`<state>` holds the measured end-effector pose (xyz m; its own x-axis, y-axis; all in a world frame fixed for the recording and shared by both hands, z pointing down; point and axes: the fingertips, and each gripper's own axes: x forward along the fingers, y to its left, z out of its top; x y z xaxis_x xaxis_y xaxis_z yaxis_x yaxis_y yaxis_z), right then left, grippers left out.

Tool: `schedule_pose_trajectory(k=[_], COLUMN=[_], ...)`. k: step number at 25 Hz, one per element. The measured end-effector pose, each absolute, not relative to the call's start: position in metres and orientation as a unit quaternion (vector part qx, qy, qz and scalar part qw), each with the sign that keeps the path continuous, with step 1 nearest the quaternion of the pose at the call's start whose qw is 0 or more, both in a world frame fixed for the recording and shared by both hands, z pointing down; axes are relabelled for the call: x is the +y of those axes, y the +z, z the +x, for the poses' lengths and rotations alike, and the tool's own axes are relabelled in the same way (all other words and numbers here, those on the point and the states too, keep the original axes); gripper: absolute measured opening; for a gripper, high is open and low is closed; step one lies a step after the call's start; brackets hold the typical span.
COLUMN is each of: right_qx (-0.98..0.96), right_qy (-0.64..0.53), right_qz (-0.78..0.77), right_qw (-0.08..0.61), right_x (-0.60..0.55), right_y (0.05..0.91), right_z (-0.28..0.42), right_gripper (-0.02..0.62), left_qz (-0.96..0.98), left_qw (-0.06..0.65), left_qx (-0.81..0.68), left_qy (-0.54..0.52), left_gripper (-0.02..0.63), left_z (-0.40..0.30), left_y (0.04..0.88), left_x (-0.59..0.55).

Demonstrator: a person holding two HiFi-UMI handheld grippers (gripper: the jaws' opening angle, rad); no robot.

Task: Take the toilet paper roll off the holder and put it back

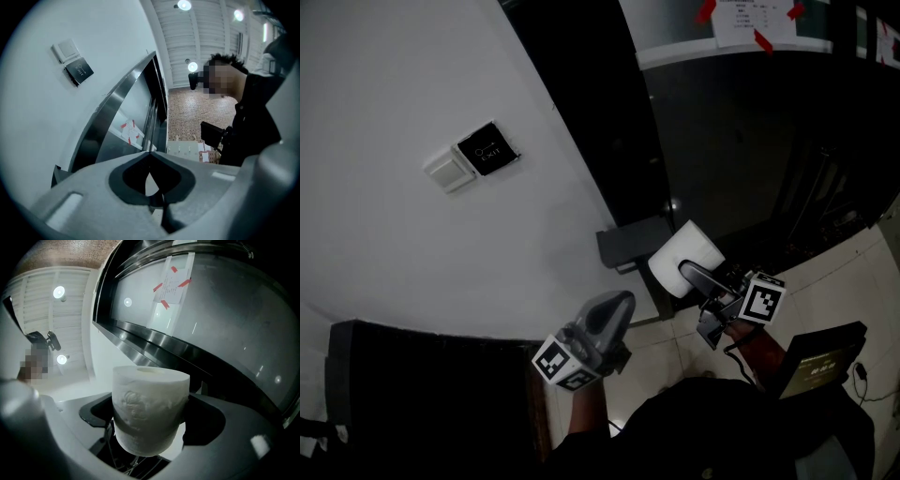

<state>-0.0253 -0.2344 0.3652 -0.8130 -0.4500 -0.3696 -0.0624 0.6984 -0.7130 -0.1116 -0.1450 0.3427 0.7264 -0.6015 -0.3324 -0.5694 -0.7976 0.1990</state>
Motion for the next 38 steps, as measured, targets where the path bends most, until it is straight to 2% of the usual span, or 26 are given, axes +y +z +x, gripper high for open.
schedule_pose_trajectory(k=[17, 26, 38], right_qx=[0.899, 0.9, 0.743], right_qy=[-0.331, -0.268, -0.5], right_qz=[-0.169, -0.262, -0.306], right_qw=[0.231, 0.222, 0.321], right_x=[-0.233, -0.276, -0.352], right_y=[0.376, 0.401, 0.529], right_z=[-0.03, 0.013, 0.021], right_gripper=[0.445, 0.443, 0.443], left_qz=[0.927, 0.925, 0.917], left_qw=[0.047, 0.059, 0.068], left_qx=[-0.323, -0.328, -0.349], left_qy=[-0.183, -0.183, -0.182], left_gripper=[0.0, 0.0, 0.0], left_z=[-0.113, -0.119, -0.137], left_y=[0.346, 0.354, 0.362], left_x=[-0.148, -0.146, -0.141])
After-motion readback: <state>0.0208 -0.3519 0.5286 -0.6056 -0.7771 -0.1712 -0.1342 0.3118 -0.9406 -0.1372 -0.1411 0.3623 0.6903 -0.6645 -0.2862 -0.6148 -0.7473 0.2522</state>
